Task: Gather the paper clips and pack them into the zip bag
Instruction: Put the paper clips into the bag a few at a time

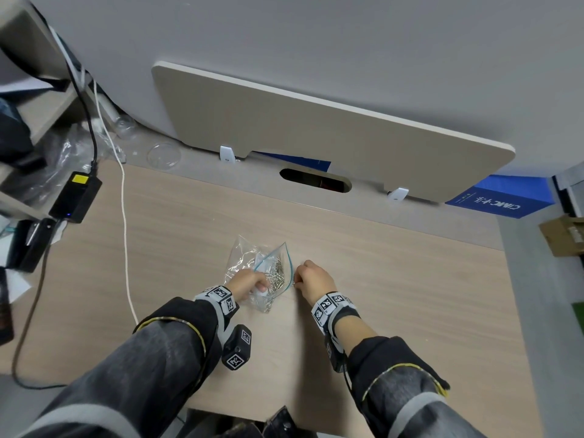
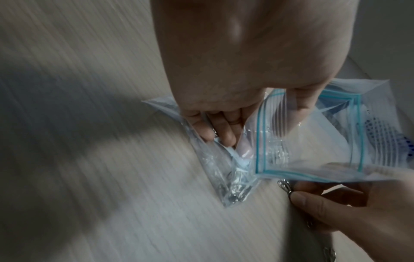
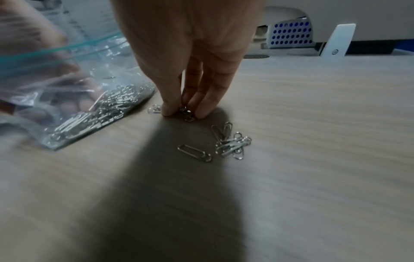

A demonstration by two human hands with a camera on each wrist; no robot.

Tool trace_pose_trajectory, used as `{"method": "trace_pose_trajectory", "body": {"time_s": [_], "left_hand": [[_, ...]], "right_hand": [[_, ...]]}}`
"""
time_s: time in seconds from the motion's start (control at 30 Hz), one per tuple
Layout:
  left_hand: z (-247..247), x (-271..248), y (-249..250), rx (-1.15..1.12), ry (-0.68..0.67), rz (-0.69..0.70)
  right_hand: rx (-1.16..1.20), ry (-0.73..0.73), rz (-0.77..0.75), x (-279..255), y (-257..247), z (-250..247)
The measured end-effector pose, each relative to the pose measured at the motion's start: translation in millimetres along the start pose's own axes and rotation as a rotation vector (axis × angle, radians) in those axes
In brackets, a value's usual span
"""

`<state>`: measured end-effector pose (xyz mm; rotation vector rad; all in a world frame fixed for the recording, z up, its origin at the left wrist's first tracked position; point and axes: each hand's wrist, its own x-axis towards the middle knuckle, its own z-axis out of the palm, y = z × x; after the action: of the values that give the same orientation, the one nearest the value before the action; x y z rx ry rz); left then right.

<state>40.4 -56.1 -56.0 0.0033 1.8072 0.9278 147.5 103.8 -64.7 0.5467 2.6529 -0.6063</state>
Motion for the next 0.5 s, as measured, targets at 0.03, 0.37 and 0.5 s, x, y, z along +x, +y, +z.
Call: {"method": "trace_pose_trajectory", "body": {"time_s": [0.03,0.37,0.5], "left_hand": [[-1,1,0,0.0,-0.002,-0.003],[-2,0,0,-0.018,-0.015,0.0],[-1,-3,0,-0.015,-0.016,0.01]], "right_hand": [[-0.016,0.003,-0.008,-1,0,1],[-0.033,-0.044,0.064,-13,7,4],[0.246,0.025,0.168,-20,20,-6]]}}
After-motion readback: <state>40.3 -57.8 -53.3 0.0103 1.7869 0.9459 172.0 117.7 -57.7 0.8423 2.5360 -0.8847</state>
